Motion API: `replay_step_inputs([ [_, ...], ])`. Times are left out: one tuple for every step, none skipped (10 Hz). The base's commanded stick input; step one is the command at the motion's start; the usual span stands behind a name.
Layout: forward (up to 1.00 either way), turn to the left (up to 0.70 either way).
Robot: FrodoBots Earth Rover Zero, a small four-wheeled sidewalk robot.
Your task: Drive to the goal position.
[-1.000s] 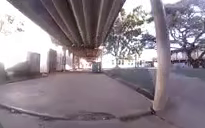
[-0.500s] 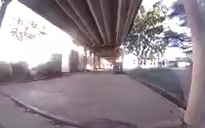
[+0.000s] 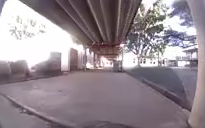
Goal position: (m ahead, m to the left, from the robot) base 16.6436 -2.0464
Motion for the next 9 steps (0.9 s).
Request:
replay_step_inputs([
  [0.50,0.50],
  [0.50,0.50],
  [0.22,0.00],
  [0.47,0.00],
  [0.50,0.00],
  [0.50,0.00],
  [0.50,0.00],
  [0.50,0.00],
  [0.50,0.00],
])
